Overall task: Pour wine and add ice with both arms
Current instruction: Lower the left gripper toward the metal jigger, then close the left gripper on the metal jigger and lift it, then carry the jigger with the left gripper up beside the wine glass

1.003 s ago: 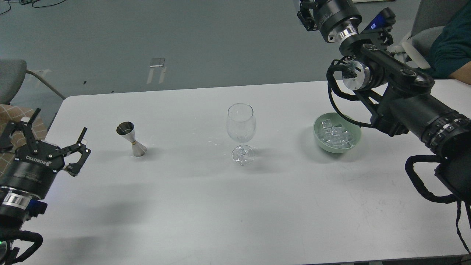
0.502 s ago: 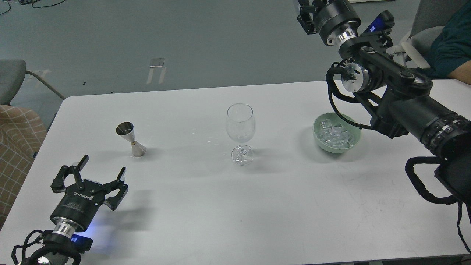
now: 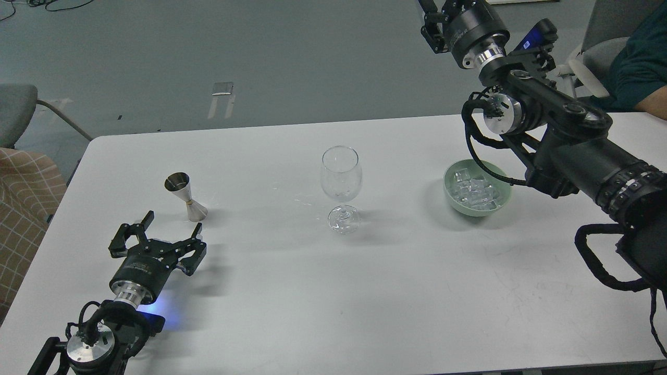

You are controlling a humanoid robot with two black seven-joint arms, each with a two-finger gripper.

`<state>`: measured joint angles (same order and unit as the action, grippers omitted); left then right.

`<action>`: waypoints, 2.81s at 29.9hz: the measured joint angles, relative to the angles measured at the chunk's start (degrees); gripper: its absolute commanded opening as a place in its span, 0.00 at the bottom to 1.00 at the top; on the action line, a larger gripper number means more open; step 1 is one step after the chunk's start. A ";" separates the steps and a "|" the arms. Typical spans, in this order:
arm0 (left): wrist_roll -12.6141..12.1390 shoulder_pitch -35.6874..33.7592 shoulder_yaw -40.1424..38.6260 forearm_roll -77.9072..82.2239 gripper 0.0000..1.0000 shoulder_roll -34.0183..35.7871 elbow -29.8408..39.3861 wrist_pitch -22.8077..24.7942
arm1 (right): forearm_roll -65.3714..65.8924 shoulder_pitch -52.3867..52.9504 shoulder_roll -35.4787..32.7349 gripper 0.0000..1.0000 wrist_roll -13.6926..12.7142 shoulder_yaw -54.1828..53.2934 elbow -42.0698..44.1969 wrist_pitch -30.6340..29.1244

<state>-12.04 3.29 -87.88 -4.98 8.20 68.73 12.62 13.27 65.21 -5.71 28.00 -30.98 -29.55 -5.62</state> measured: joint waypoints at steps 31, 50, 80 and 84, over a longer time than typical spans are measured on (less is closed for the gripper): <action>0.25 -15.30 -0.01 2.84 1.00 -1.37 -15.91 -3.61 | 0.00 -1.05 -0.18 1.00 0.00 -0.04 -0.06 0.08; 1.39 -16.99 0.55 2.96 0.53 -1.29 -16.70 -3.74 | 0.00 -1.06 -0.18 1.00 0.00 -0.04 -0.07 0.08; 2.43 -17.10 0.01 4.03 0.00 -3.45 -16.86 0.46 | 0.00 -1.05 -0.11 1.00 0.00 -0.04 -0.07 0.08; 1.69 -17.18 0.19 4.02 0.00 -3.00 -14.09 -0.34 | 0.00 -1.00 -0.35 1.00 0.00 -0.04 -0.05 0.08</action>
<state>-10.35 -13.89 -87.68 -0.97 5.19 54.65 12.28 13.27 64.21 -6.06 28.00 -31.03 -29.60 -5.54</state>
